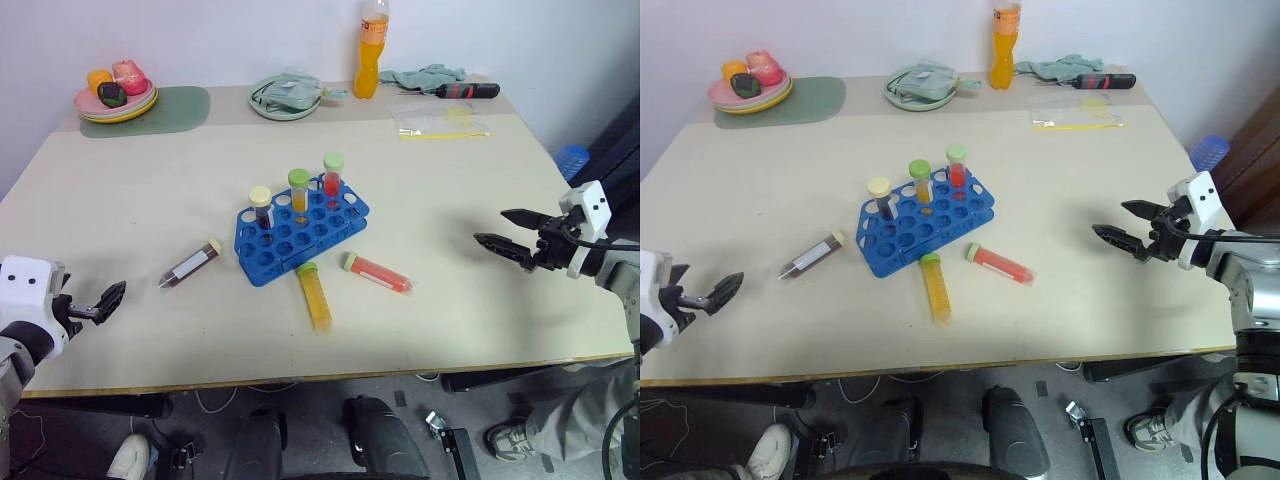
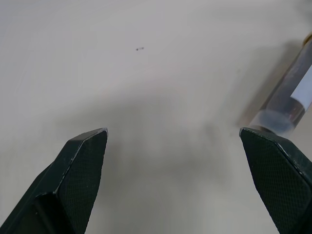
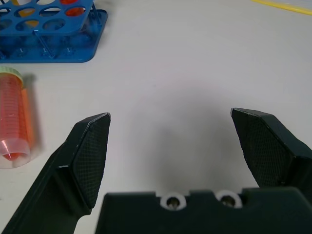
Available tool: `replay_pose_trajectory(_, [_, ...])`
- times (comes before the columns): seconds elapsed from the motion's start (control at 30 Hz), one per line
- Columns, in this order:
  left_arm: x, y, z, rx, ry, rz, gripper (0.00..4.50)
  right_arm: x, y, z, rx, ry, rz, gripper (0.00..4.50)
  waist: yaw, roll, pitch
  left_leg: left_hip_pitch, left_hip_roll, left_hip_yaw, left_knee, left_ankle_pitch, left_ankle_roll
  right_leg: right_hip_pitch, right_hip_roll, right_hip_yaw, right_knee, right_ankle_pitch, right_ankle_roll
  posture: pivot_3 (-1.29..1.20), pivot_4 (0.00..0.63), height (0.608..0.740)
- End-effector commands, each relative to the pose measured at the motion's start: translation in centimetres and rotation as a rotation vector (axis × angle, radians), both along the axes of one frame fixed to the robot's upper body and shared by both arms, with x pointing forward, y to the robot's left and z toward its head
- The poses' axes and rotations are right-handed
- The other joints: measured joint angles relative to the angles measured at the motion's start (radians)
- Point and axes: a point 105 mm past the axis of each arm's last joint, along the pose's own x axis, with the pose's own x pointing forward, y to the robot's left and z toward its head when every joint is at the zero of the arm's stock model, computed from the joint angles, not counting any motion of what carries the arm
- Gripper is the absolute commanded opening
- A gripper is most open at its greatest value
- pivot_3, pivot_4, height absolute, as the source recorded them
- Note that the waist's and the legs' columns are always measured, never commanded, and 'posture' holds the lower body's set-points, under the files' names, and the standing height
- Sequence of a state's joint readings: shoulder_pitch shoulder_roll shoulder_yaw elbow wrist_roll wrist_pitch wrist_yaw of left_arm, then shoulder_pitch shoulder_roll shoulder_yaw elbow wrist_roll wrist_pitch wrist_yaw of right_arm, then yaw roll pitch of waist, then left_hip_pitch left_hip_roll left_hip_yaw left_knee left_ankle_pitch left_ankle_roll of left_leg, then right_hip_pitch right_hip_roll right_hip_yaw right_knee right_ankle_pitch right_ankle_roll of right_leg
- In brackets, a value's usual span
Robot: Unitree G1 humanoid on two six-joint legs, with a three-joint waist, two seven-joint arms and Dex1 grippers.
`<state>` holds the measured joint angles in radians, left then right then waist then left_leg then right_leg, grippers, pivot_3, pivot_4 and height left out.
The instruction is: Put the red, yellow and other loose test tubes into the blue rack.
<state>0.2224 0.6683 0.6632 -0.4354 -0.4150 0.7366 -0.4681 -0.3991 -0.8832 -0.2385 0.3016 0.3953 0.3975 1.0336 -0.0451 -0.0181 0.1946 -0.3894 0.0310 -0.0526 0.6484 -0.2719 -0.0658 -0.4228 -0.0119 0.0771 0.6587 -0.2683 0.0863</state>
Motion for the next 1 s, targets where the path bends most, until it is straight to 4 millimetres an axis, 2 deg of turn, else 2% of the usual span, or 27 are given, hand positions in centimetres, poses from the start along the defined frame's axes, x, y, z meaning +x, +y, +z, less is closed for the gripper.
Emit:
replay_pose_trajectory(0.03, [-0.2,0.2,0.9,0.022,-0.038,0.026,4.48,0.3,0.3,1.5,-0.032,-0.052,0.014,4.36,0.000,0.000,0.000,0.000,0.000,0.000,0.000,0.000,0.000,0.000,0.000,0.000,0.000,0.000,0.000,0.00,0.150,0.740])
replay_pose_trajectory(0.2, [0.4,-0.4,1.7,0.021,-0.083,0.023,4.48,0.8,0.5,1.7,-0.074,-0.055,0.005,4.36,0.000,0.000,0.000,0.000,0.000,0.000,0.000,0.000,0.000,0.000,0.000,0.000,0.000,0.000,0.000,0.00,0.150,0.740])
replay_pose_trajectory(0.33, [1.3,-2.4,2.7,0.000,-0.135,-0.067,4.48,0.6,1.5,1.9,-0.122,-0.048,0.029,4.36,0.002,0.000,0.000,0.000,0.000,0.000,0.000,0.000,0.000,0.000,0.000,0.000,0.000,0.000,0.000,0.00,0.150,0.740])
replay_pose_trajectory(0.4, [1.8,-4.6,3.1,-0.036,-0.156,-0.166,4.48,0.2,2.4,2.2,-0.150,-0.038,0.055,4.36,0.002,0.000,0.000,0.000,0.000,0.000,0.000,0.000,0.000,0.000,0.000,0.000,0.000,0.000,0.000,0.00,0.150,0.740])
replay_pose_trajectory(0.47, [2.1,-8.0,3.4,-0.084,-0.162,-0.335,4.48,-0.2,3.4,2.5,-0.181,-0.022,0.083,4.36,0.002,0.000,0.000,0.000,0.000,0.000,0.000,0.000,0.000,0.000,0.000,0.000,0.000,0.000,0.000,0.00,0.150,0.740])
replay_pose_trajectory(0.6, [1.2,-15.2,3.1,-0.128,-0.107,-0.716,4.48,-1.6,6.3,3.5,-0.254,0.013,0.183,4.36,0.003,0.000,0.000,-0.001,0.000,0.000,0.001,0.000,0.000,0.000,0.000,0.000,0.000,0.000,0.000,0.00,0.150,0.740])
replay_pose_trajectory(0.67, [0.4,-17.2,2.3,-0.092,-0.051,-0.858,4.48,-2.5,7.8,3.8,-0.255,0.067,0.225,4.36,0.001,0.000,0.000,-0.001,0.000,0.000,0.001,0.000,0.000,0.000,0.000,0.000,0.000,0.000,0.000,0.00,0.150,0.740])
replay_pose_trajectory(0.73, [-0.2,-18.0,1.3,-0.052,-0.005,-0.949,4.48,-3.0,9.6,3.4,-0.251,0.136,0.242,4.36,-0.005,0.001,0.000,0.000,0.000,0.000,0.000,0.000,0.000,0.000,0.001,0.001,0.000,0.000,0.000,0.00,0.150,0.740])
replay_pose_trajectory(0.83, [0.0,-18.7,0.4,-0.032,0.005,-1.003,4.48,-3.7,12.4,2.1,-0.305,0.231,0.250,4.36,-0.007,0.001,0.000,0.001,0.001,0.000,0.000,0.000,0.000,0.000,0.002,0.001,0.001,0.000,-0.001,0.00,0.150,0.740])
replay_pose_trajectory(0.93, [0.5,-19.1,0.4,-0.027,-0.017,-1.021,4.48,-3.2,14.7,1.3,-0.407,0.252,0.232,4.36,-0.001,0.001,0.000,0.000,0.000,0.000,0.000,0.000,0.000,-0.001,0.001,0.001,0.001,0.000,-0.001,0.00,0.150,0.740])
replay_pose_trajectory(1.0, [0.5,-19.2,0.4,-0.023,-0.033,-1.029,4.48,-2.7,16.1,1.3,-0.405,0.304,0.212,4.36,0.001,0.001,0.000,-0.002,0.000,0.000,0.001,0.000,0.000,-0.002,0.001,0.001,0.001,0.000,-0.001,0.00,0.150,0.740])
